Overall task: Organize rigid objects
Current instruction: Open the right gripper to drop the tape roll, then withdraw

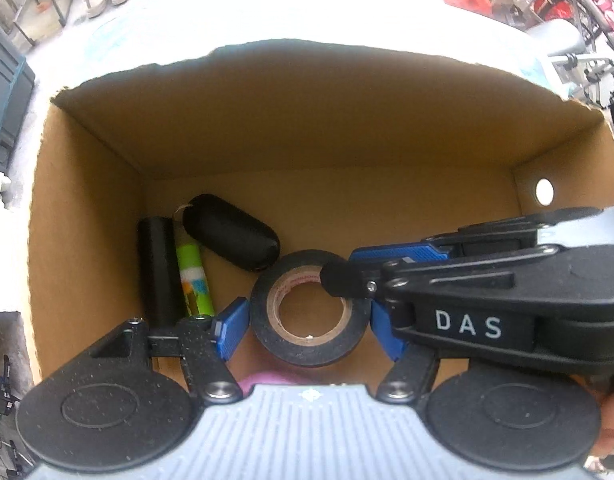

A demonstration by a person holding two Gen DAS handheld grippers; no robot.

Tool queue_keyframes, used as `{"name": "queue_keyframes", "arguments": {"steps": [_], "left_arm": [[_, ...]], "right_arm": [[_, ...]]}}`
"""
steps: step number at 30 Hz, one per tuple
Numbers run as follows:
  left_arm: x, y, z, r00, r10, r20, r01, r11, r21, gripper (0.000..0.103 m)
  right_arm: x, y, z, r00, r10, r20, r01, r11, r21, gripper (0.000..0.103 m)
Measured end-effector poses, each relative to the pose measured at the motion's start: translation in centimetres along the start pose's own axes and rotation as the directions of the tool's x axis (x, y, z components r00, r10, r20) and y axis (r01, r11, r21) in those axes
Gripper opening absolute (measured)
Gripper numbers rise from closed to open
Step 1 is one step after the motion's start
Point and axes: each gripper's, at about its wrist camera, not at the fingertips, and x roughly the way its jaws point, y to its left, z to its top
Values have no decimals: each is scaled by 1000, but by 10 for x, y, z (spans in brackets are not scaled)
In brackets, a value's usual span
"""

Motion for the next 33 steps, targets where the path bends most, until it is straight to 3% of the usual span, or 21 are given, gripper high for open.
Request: {"name": "queue_keyframes", "arguments": {"steps": [8, 10, 13, 16, 19, 23, 27, 33], "left_arm": [[4, 2, 1, 998, 63, 17, -62, 998, -13, 68], [1, 2, 0, 996, 83, 15, -82, 996, -20, 73], [-11, 1, -2, 997, 72, 36, -70, 997, -31, 75], [-28, -1, -7, 995, 67, 75, -65, 998, -26, 79], [-49, -3, -17, 991, 64, 121, -61, 998, -25, 79], [-78, -14, -31, 982, 38, 186, -34, 999, -20, 79], [-114, -5, -40, 961, 17, 275, -18, 1000, 1, 79], [-160, -5, -96, 901, -3, 433, -9, 1000, 25, 80]], "right_arm": [[1, -3, -4, 997, 26, 66, -27, 1000, 16, 17], [3, -2, -3, 997, 27, 68, -29, 999, 21, 18], [-5, -2, -4, 995, 11, 96, -12, 1000, 6, 21], [-21, -5, -3, 990, 42, 133, -46, 999, 26, 29], [-48, -5, -9, 979, 65, 193, -71, 997, 25, 30], [-103, 8, -24, 948, 106, 299, -100, 994, -37, 31], [-150, 20, -57, 900, 185, 395, -163, 983, -87, 31], [-208, 27, -133, 821, 289, 492, -247, 957, -149, 31]]}}
